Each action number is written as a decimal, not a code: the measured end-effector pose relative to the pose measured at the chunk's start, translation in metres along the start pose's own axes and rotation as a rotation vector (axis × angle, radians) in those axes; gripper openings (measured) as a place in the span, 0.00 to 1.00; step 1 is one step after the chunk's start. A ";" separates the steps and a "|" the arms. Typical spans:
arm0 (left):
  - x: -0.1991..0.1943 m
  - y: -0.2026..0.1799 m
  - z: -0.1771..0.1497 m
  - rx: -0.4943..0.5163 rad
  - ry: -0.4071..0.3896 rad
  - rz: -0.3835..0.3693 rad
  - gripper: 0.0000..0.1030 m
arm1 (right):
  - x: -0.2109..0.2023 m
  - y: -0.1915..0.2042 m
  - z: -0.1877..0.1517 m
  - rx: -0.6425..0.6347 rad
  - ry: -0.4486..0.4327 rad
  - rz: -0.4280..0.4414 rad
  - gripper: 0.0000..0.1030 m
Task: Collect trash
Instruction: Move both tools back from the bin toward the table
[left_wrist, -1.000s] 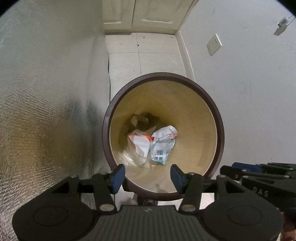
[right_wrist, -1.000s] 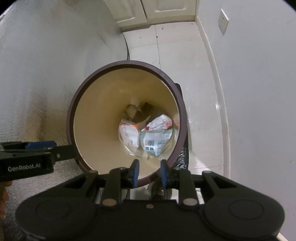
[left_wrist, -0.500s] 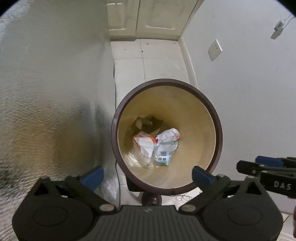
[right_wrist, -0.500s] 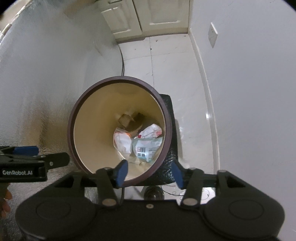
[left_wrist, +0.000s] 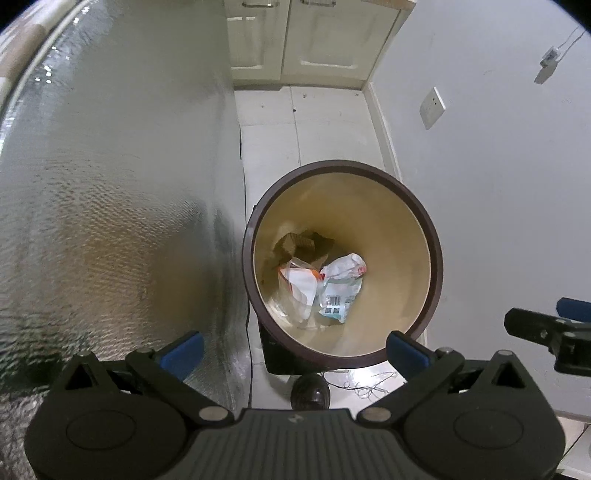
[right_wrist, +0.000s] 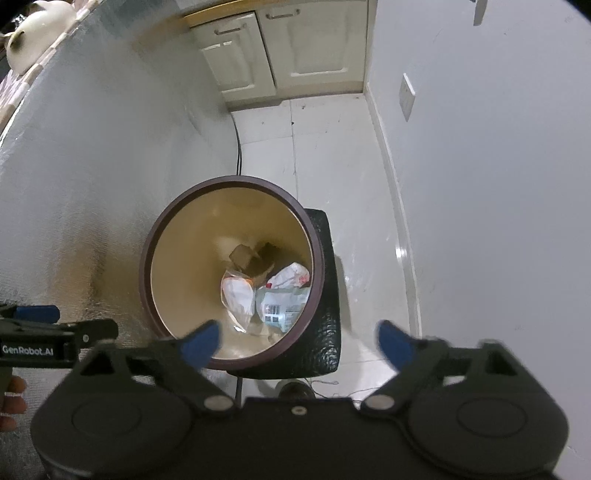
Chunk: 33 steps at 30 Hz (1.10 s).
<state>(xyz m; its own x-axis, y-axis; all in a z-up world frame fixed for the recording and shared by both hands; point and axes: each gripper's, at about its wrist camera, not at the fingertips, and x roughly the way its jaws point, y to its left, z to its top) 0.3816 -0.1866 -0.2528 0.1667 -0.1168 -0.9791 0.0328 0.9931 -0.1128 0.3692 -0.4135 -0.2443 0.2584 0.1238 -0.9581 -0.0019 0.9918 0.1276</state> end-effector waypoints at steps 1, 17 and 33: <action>-0.002 0.000 0.000 0.000 -0.003 0.001 1.00 | -0.003 0.000 -0.001 -0.006 -0.009 -0.004 1.00; -0.050 -0.003 -0.018 0.008 -0.090 -0.016 1.00 | -0.048 -0.005 -0.017 0.002 -0.085 -0.039 1.00; -0.127 -0.007 -0.052 0.047 -0.263 -0.090 1.00 | -0.123 -0.003 -0.054 0.028 -0.265 -0.062 1.00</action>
<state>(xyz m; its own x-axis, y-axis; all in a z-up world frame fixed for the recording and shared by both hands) 0.3088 -0.1785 -0.1366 0.4106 -0.2095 -0.8874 0.1032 0.9777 -0.1831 0.2848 -0.4302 -0.1407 0.5007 0.0469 -0.8644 0.0472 0.9956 0.0814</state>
